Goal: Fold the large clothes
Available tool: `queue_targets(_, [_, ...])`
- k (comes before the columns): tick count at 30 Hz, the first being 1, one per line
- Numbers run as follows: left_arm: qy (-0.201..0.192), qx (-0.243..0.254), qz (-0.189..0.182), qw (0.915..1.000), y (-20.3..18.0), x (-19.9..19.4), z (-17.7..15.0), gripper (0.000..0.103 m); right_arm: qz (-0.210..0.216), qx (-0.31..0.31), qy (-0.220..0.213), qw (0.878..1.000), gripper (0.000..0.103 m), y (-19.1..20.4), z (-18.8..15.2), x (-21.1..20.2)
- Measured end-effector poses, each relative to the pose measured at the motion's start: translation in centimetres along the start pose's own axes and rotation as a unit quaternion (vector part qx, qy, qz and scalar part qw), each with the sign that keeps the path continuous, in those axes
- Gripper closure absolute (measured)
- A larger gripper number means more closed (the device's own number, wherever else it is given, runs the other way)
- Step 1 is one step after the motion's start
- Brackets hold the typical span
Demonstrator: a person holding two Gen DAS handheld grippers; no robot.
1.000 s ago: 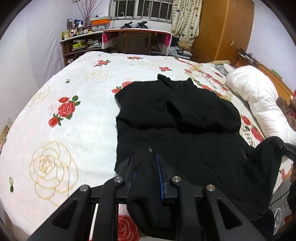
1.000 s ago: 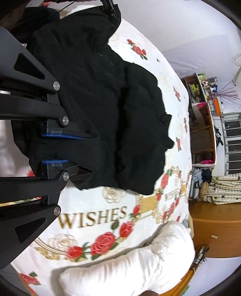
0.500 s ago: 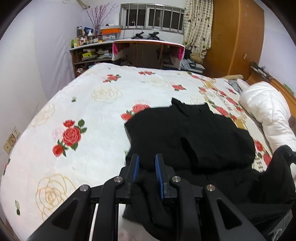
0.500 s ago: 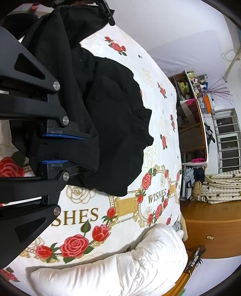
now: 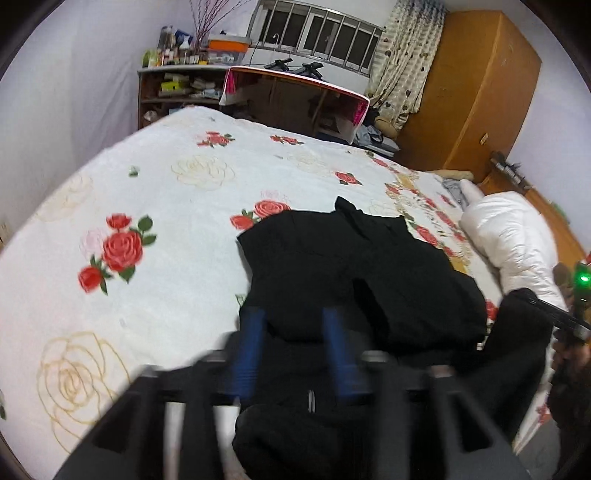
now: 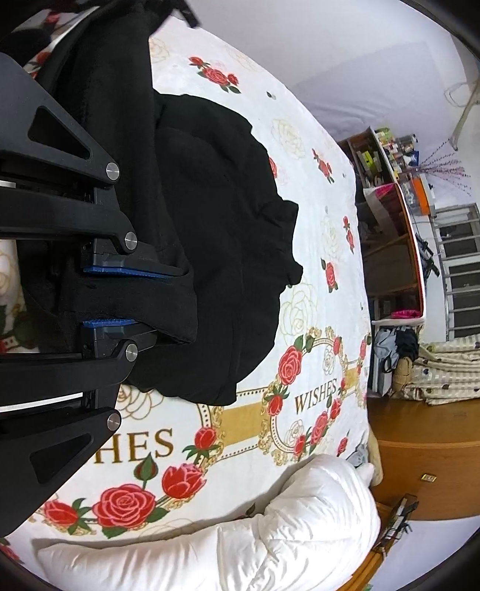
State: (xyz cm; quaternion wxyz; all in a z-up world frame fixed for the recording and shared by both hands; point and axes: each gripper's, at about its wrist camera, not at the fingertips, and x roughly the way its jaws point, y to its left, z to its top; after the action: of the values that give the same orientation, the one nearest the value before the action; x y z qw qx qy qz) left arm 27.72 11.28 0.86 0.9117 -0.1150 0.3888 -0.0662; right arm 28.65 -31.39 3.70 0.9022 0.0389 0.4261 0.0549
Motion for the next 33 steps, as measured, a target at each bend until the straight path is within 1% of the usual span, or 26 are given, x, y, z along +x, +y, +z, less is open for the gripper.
queue_targets(1, [-0.005,-0.005,-0.004,1.0000,0.4,-0.3,-0.4,0.031,-0.002,0.001,-0.001,1.000,0.086,0.0,0.2,0.3])
queue_targets(2, [-0.010,-0.008,-0.011,0.9999,1.0,-0.6,-0.7,0.029,-0.004,0.002,0.000,1.000,0.086,0.0,0.4,0.7])
queue_targets(5, [-0.015,-0.041,-0.013,0.9990,2.9,-0.9,-1.2,0.029,-0.007,0.004,0.003,1.000,0.086,-0.1,1.0,1.6])
queue_targets(7, [-0.015,-0.059,-0.035,0.9975,3.7,-0.9,-1.4,0.029,-0.012,0.001,0.007,1.000,0.086,0.1,1.4,2.4])
queue_targets(8, [-0.017,-0.061,-0.040,0.9972,3.9,-1.1,-1.6,0.029,-0.013,-0.001,0.008,1.000,0.086,0.1,1.6,2.7])
queue_targets(12, [-0.023,-0.042,-0.028,0.9985,4.1,-1.8,-2.2,0.028,-0.008,0.004,0.020,1.000,0.086,0.2,2.6,4.6])
queue_targets(14, [-0.031,-0.049,-0.035,0.9977,4.5,-2.3,-2.3,0.028,-0.012,-0.002,0.027,1.000,0.086,0.4,3.1,5.7])
queue_targets(17, [-0.035,-0.059,-0.036,0.9970,5.2,-2.8,-2.3,0.023,-0.017,-0.006,0.042,0.999,0.086,0.7,3.6,7.6])
queue_targets(19, [-0.036,-0.048,-0.042,0.9973,5.3,-2.9,-2.4,0.021,-0.015,-0.001,0.052,0.999,0.086,0.6,3.9,8.9])
queue_targets(22, [-0.026,-0.029,-0.048,0.9981,4.9,-2.5,-2.6,0.021,-0.011,-0.003,0.063,0.998,0.086,0.6,4.2,10.4])
queue_targets(24, [-0.030,-0.032,-0.061,0.9972,5.0,-3.0,-2.7,0.021,-0.010,-0.003,0.069,0.998,0.086,0.7,4.2,11.1])
queue_targets(25, [-0.038,-0.037,-0.060,0.9968,5.3,-3.4,-2.7,0.021,-0.008,-0.002,0.072,0.997,0.086,0.7,4.3,11.6])
queue_targets(27, [-0.054,-0.049,-0.060,0.9955,6.1,-4.0,-2.3,0.018,-0.010,-0.002,0.077,0.997,0.086,0.6,4.3,12.2])
queue_targets(29, [-0.054,-0.058,-0.062,0.9949,6.6,-4.1,-1.9,0.017,-0.015,-0.003,0.080,0.997,0.085,0.6,4.3,12.8])
queue_targets(31, [-0.044,-0.034,-0.059,0.9967,6.2,-3.8,-1.8,0.017,-0.016,0.000,0.082,0.996,0.085,0.4,4.3,13.2])
queue_targets(33, [-0.033,-0.006,-0.064,0.9974,5.6,-3.2,-2.0,0.012,-0.011,0.008,0.087,0.996,0.085,0.2,4.4,13.5])
